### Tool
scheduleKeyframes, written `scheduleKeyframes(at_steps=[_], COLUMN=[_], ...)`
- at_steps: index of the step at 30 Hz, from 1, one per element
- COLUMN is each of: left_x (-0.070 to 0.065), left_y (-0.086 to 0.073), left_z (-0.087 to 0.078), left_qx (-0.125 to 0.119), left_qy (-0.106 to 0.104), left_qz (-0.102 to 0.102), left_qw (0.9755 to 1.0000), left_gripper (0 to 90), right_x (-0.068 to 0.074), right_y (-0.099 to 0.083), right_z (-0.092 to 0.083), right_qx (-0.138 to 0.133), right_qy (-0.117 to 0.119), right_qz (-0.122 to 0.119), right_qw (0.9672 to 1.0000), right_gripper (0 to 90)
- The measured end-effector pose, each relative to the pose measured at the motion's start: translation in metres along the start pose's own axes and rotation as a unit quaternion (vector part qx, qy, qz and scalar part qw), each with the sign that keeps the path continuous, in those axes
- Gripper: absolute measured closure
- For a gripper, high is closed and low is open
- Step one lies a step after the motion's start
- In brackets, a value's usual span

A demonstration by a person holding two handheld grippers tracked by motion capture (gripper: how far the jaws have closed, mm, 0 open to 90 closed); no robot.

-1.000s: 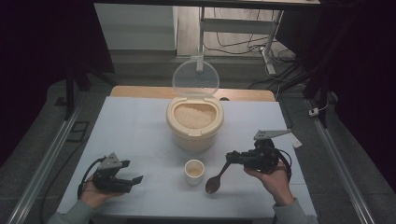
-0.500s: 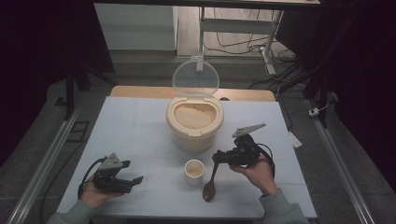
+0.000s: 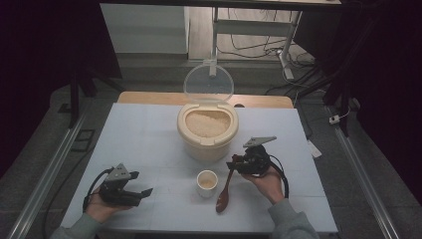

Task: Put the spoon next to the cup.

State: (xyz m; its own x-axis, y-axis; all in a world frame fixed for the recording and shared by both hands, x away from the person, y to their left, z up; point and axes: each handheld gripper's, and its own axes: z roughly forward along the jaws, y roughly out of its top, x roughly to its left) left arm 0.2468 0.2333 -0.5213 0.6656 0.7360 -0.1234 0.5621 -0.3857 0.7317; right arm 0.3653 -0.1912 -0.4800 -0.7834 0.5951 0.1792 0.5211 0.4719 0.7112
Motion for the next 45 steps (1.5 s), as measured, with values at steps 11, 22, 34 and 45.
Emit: scheduleKeyframes(at_steps=[11,22,34,45], left_x=[0.0,0.001,0.001,0.0], left_y=[-0.001,-0.002,-0.002,-0.002], left_z=[0.002,0.001,-0.001,-0.002], left_qx=[0.003,0.003,-0.004,-0.01], left_qy=[-0.001,-0.001,0.003,0.007], left_qz=[0.001,0.002,0.0,0.001], left_qw=[1.0,1.0,1.0,0.9999], left_gripper=[17.2,17.2,17.2,17.1], right_x=[-0.008,-0.007,-0.007,0.0], right_y=[-0.009,-0.009,-0.027,-0.055], right_z=[0.023,0.029,-0.014,-0.051], right_qx=[0.024,0.025,-0.049,-0.077], right_qy=[-0.054,-0.096,-0.083,-0.052], right_qz=[0.003,0.003,-0.001,-0.047], right_qw=[0.9983,0.9951,0.9953,0.9946], right_gripper=[51.2,45.9,42.0,42.7])
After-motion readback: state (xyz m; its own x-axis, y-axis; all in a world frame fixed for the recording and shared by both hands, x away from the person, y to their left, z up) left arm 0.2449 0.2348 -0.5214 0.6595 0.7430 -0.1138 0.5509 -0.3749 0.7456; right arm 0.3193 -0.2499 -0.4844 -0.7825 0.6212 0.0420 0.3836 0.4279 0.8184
